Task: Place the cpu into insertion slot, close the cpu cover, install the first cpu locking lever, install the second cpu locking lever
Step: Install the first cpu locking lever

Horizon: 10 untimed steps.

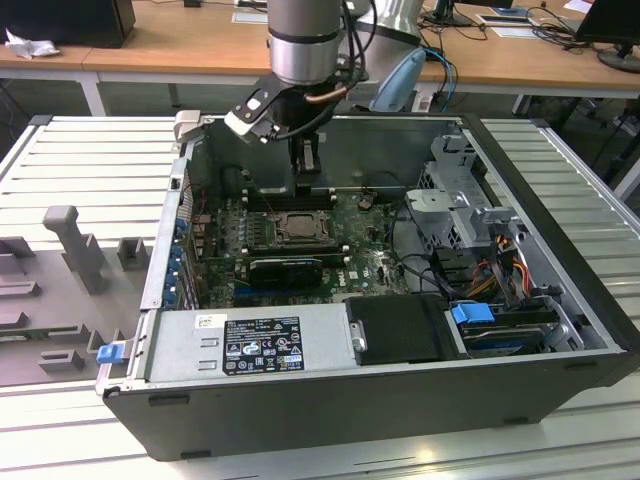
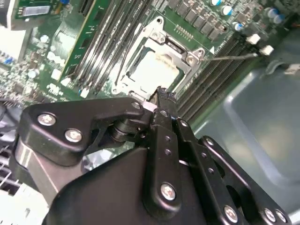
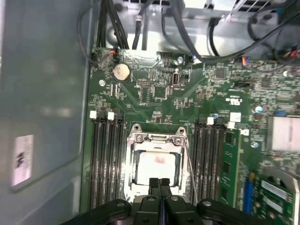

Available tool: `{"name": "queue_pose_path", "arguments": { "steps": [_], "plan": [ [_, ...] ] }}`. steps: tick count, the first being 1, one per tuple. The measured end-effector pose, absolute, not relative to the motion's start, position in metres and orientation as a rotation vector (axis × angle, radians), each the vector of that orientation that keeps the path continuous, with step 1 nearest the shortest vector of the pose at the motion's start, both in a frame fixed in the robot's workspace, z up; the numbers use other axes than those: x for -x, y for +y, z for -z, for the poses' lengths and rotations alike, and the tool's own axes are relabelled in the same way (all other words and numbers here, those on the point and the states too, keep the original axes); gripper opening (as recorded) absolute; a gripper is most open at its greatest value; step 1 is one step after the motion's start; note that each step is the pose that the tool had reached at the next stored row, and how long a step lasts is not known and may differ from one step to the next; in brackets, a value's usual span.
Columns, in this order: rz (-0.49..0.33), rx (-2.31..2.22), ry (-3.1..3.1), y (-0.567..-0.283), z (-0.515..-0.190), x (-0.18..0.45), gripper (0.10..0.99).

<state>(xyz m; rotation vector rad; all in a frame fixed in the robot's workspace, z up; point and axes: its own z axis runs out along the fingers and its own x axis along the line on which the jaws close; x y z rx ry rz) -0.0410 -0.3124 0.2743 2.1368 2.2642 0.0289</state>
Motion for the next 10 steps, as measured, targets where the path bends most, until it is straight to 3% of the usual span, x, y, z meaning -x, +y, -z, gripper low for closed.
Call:
{"name": "queue_pose_path", "arguments": {
  "steps": [5,10],
  "plan": [
    [-0.028,-2.136,2.264,-0.312,-0.301,0.041,0.106],
    [-0.029,-2.061,2.333,-0.312,-0.301,0.041,0.106]
  ]
}}
